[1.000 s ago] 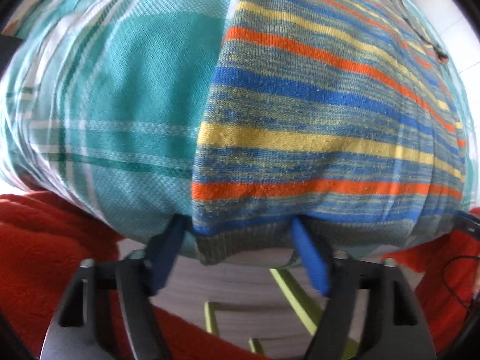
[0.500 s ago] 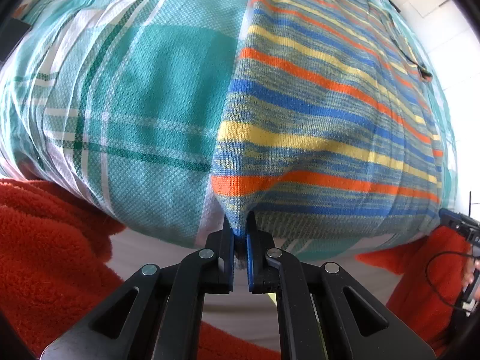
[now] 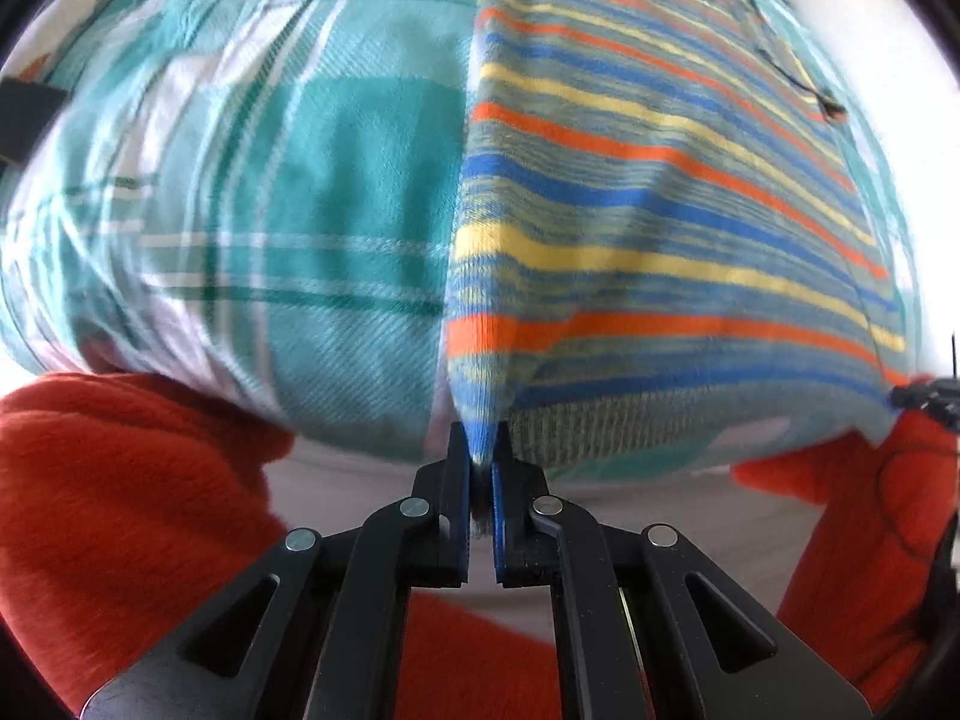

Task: Fold small clothes
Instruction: 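Grasp the striped sweater's hem with the left tool and tug it straight, then open the left tool and release the hem, then grasp the tucked sleeve cuff with the right tool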

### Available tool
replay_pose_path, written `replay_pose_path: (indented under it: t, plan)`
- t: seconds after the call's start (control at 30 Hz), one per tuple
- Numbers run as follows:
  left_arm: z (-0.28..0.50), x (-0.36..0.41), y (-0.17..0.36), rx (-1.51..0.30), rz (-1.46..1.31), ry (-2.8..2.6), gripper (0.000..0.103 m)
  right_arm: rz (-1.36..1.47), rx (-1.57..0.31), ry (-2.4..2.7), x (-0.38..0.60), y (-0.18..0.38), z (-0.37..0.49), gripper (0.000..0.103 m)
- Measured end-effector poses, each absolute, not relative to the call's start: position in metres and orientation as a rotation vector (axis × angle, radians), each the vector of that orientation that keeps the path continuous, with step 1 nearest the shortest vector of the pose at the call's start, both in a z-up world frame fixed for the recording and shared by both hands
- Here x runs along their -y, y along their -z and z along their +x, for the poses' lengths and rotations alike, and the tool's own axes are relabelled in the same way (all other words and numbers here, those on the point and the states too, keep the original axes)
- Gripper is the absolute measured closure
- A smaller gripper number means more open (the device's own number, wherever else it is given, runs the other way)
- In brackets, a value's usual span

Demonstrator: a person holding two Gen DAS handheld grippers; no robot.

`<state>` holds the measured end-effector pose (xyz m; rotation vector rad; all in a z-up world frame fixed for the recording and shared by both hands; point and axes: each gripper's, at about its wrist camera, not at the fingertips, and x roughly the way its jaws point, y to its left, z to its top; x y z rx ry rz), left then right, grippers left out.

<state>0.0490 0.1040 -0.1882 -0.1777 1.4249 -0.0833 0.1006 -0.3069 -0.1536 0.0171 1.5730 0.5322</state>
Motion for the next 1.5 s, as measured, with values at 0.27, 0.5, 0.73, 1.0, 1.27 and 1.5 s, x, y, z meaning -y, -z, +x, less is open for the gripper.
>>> replay_pose_path:
  t: [0.27,0.5,0.73,1.0,1.27,1.5]
  plan:
    - [0.065,-0.085,0.236,-1.583,-0.066,-0.006,0.100,0.003,-1.682,-0.371,0.319,0.202,0.094,0.099]
    - [0.076,-0.087,0.248,-1.614,-0.125,-0.095,0.092,0.078,-1.690,-0.321,0.315,0.208,0.109,0.098]
    - [0.047,-0.101,0.192,-1.510,-0.115,-0.139,0.032,0.207,-1.665,-0.270,0.351,0.182,0.099,0.047]
    - [0.051,-0.104,0.109,-1.116,-0.130,-0.175,0.013,-0.082,-1.402,-0.204,0.361,0.099,0.110,0.045]
    - [0.081,-0.073,0.141,-1.012,-0.147,-0.142,0.013,-0.371,-1.173,-0.309,0.322,0.081,0.218,0.043]
    - [0.079,-0.085,0.164,-1.050,-0.184,-0.144,0.013,-0.299,-1.013,-0.455,0.234,0.110,0.330,0.042]
